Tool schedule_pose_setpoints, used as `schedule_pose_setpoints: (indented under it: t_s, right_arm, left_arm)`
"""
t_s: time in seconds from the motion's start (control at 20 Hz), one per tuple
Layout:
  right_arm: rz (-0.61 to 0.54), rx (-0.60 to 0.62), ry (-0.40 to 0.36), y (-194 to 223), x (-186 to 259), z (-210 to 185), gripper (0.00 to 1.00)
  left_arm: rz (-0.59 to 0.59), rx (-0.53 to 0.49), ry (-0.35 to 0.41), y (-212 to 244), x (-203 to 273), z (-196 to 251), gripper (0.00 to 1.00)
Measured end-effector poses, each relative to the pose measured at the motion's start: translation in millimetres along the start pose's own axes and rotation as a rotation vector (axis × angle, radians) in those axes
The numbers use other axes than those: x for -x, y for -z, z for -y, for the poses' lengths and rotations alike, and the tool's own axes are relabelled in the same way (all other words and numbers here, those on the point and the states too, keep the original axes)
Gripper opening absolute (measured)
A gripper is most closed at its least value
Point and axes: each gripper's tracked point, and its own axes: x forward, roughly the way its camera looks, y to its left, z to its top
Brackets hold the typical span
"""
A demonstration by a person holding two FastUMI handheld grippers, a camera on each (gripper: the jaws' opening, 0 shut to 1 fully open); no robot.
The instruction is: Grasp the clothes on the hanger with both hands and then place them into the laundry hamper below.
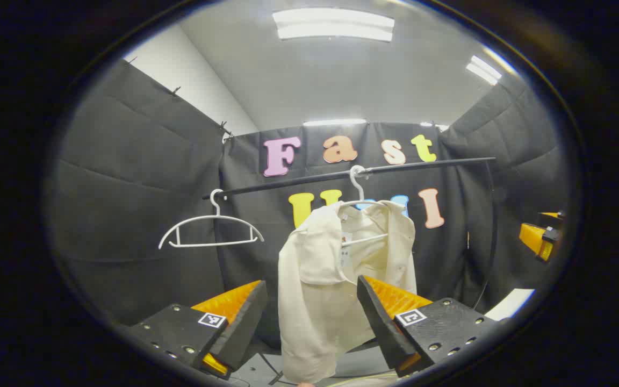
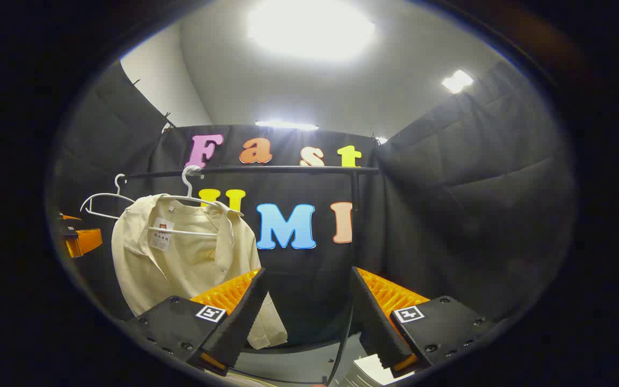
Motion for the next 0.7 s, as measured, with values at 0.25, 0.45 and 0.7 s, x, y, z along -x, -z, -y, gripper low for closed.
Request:
schedule_pose_setpoints:
  t_s: [0.25, 0.45, 0.7]
  right_arm:
    - [0.0, -0.007, -0.023, 2.3, -2.9, -3.0, 0.97]
    - [-0.006, -0.026, -0.037, 3.7, -8.4, -6.0, 0.96]
    - [0.0, -0.019, -0.061, 3.6, -17.4, -12.2, 0.97]
  left_arm:
    - [-0.009, -0.007, -0.016, 2.7, 0.2, 0.8, 1.0]
    - [-0.018, -0.009, -0.025, 5.5, -4.4, 3.4, 1.0]
    - [-0.013, -0.023, -0.037, 3.1, -8.0, 6.9, 1.0]
